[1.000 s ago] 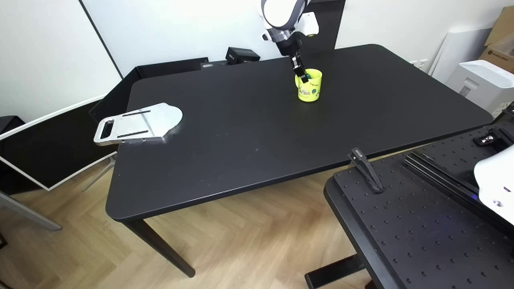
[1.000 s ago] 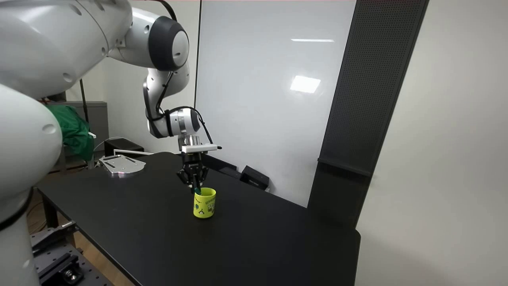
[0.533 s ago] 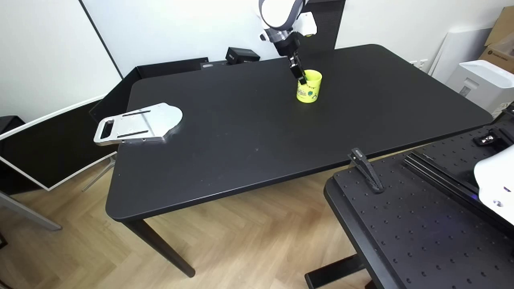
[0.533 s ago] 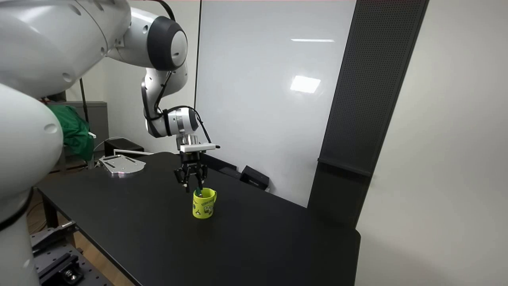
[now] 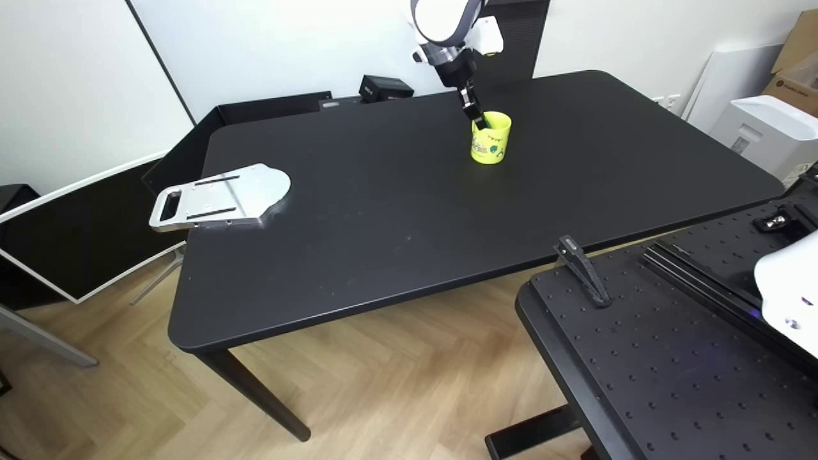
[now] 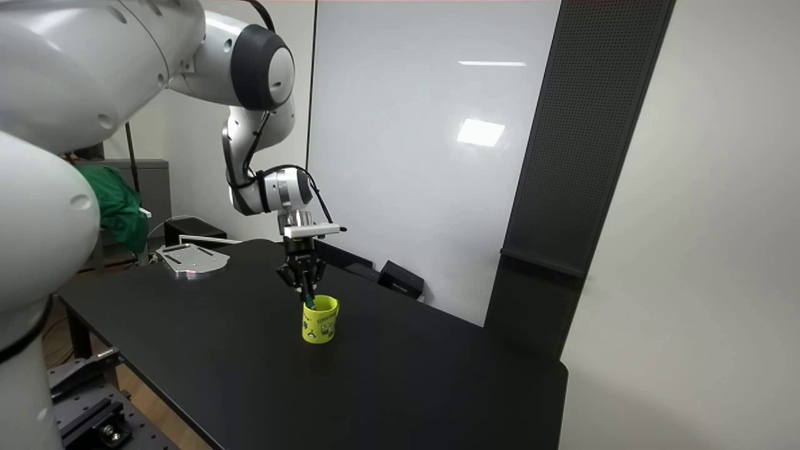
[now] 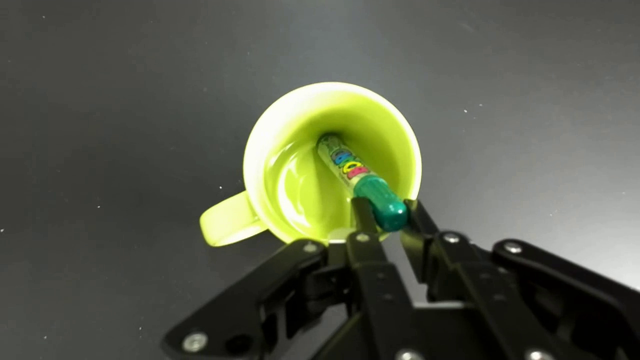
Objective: Remove the green marker from the yellow mug
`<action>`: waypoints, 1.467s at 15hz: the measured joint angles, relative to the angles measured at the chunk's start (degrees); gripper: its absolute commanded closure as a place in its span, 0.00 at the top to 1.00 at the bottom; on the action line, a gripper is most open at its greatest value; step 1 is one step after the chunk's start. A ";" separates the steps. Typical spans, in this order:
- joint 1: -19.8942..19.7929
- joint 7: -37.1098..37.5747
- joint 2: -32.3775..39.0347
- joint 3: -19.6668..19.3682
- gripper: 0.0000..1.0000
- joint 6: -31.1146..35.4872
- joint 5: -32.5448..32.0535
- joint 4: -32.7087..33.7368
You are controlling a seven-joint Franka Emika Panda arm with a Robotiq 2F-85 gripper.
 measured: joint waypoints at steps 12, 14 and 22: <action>0.18 -0.08 -2.44 0.03 0.05 -3.90 -0.25 1.46; 0.18 -0.18 -3.29 0.18 0.05 -6.25 -0.15 1.98; 1.91 -1.12 -5.04 0.91 0.05 -14.99 -0.99 3.41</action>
